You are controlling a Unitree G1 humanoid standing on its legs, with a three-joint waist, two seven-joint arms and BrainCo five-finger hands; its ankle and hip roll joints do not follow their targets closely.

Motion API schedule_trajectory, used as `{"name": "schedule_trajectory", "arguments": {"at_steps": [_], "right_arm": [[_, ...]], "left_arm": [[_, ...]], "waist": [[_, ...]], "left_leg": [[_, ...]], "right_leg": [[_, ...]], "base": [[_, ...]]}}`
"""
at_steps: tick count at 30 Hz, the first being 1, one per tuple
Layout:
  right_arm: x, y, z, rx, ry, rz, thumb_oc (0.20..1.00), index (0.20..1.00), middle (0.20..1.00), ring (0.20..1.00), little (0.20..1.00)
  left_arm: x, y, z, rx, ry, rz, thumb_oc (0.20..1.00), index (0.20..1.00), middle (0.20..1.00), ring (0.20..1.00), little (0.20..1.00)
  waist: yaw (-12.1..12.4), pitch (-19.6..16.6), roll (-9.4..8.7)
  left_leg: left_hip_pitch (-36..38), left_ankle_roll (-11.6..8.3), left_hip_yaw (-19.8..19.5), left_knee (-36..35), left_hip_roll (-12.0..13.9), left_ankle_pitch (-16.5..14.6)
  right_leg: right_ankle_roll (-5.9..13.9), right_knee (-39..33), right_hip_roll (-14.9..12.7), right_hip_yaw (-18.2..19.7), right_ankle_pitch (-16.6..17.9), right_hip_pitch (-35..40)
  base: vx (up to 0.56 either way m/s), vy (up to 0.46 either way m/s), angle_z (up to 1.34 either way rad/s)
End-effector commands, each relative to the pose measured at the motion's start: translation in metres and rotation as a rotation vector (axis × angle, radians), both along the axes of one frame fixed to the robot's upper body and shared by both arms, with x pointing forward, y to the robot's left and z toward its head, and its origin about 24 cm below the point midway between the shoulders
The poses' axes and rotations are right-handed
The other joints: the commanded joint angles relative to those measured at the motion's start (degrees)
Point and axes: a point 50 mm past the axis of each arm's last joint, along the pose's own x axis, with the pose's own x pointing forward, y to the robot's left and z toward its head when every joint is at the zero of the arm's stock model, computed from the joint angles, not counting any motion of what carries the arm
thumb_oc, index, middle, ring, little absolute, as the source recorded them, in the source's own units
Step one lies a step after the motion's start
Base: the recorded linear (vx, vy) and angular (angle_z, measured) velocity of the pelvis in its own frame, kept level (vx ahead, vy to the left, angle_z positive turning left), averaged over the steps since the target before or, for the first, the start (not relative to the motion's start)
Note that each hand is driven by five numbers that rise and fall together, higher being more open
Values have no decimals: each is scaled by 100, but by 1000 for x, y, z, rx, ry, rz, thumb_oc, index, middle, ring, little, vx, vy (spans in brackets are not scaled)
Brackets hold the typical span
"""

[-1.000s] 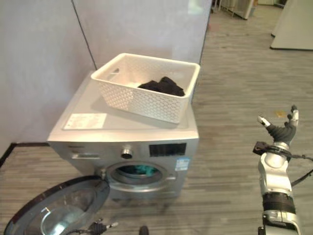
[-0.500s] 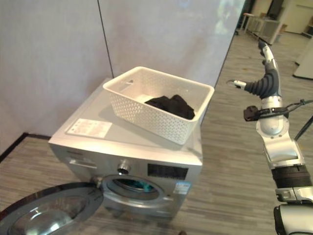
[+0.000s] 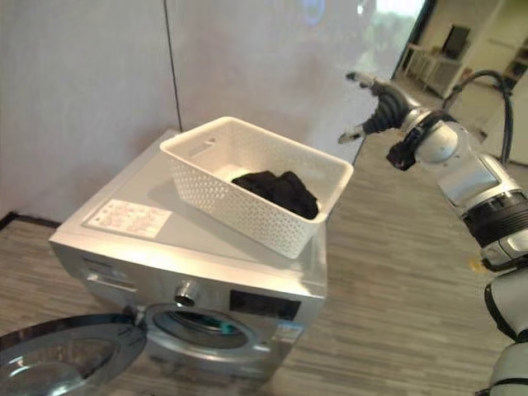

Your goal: Grab the laundry basket,head to the washer,open it,put in the laundry and shut it.

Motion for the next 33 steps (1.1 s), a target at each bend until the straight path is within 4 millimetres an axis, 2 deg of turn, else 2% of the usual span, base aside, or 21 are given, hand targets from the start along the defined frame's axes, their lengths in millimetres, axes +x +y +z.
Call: {"name": "schedule_trajectory", "arguments": {"at_steps": [1,8,12,16,19,26,33], "right_arm": [[2,-6,34,-39,-32,-25,1000,1000,1000,1000,1000],[12,-12,9,-143,97,-72,1000,1000,1000,1000,1000],[20,-21,-3,-207,144,-139,1000,1000,1000,1000,1000],[25,-31,-17,-247,188,-214,1000,1000,1000,1000,1000],[24,-42,-25,-287,230,-260,1000,1000,1000,1000,1000],[23,-50,-33,-359,284,-293,1000,1000,1000,1000,1000],[19,-40,-52,-496,417,-221,1000,1000,1000,1000,1000]], "left_arm": [[1,-4,-2,-30,13,-5,1000,1000,1000,1000,1000],[-4,12,2,15,26,-12,1000,1000,1000,1000,1000],[2,14,4,23,12,-39,1000,1000,1000,1000,1000],[16,12,6,3,-42,-33,1000,1000,1000,1000,1000],[20,11,6,-12,-64,-6,1000,1000,1000,1000,1000],[20,13,6,0,-45,-34,1000,1000,1000,1000,1000],[49,11,13,6,-123,-130,1000,1000,1000,1000,1000]], "waist": [[228,244,-142],[508,411,-383],[669,508,-439],[876,745,-487],[986,921,-503],[1098,1244,-464],[1165,1599,-414]], "left_leg": [[-52,167,118,48,17,-67],[-273,94,-12,48,107,20],[-409,74,-69,48,130,71],[-755,52,-235,48,137,206],[-991,41,-356,48,136,297],[-1303,5,-483,48,169,428],[-1572,-27,-577,88,221,527]], "right_leg": [[321,224,-270,-169,-390,256],[295,164,-205,-348,-407,224],[294,107,-193,-419,-395,184],[282,52,-172,-534,-353,13],[276,52,-166,-621,-336,-126],[234,52,-122,-695,-316,-327],[189,52,-58,-732,-302,-532]], "base": [[15,-38,24],[-6,-36,15],[-21,-22,10],[-59,-32,27],[-56,-28,23],[-35,-20,13],[-6,-7,2]]}}
